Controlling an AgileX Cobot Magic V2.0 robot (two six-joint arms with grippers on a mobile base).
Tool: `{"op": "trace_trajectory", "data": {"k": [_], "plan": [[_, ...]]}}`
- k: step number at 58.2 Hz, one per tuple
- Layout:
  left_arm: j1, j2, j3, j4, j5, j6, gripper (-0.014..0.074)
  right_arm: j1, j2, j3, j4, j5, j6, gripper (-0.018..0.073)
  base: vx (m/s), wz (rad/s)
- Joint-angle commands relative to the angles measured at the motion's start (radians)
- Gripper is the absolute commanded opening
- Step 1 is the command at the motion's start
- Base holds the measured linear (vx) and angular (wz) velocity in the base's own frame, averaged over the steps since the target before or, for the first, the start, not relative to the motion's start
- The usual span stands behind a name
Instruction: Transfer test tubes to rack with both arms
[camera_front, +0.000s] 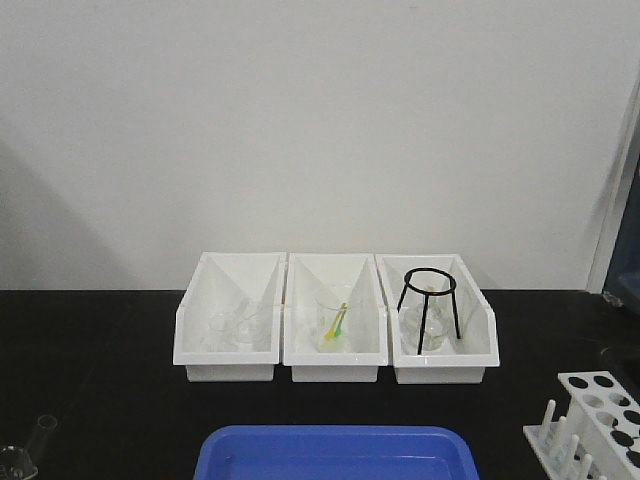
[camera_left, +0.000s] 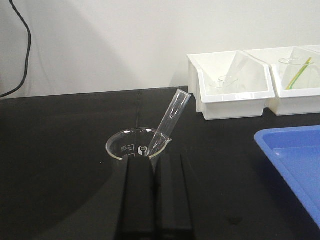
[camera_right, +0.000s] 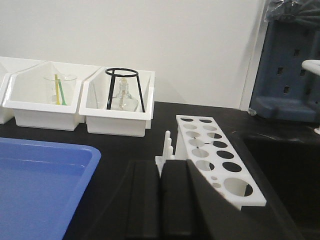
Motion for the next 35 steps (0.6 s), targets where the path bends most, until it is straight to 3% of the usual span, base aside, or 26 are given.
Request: {"op": "trace_trajectory", "data": {"k": [1, 21, 26, 35], "plan": [[0.0, -0.008, 0.028, -0.002, -0.086, -0.006, -0.0021, 0.0, -0.007, 0.01, -0.009, -0.076, -0.008, -0.0007, 0.0, 0.0], [0.0, -0.008, 0.027, 0.001, -0.109, -0.005, -0.0021, 0.0, -0.007, 0.01, -0.009, -0.08, -0.008, -0.0007, 0.0, 0.0], [0.0, -0.008, 0.026, 0.002, -0.21, -0.005, -0.0021, 0.0, -0.007, 0.01, -0.009, -0.097, -0.008, -0.0007, 0.0, 0.0], [0.0, -0.008, 0.017, -0.003, -0.448, -0.006, -0.0021, 0.0, -0.007, 0.007, -0.01, -0.278, -0.009, -0.0007, 0.0, 0.0]]}}
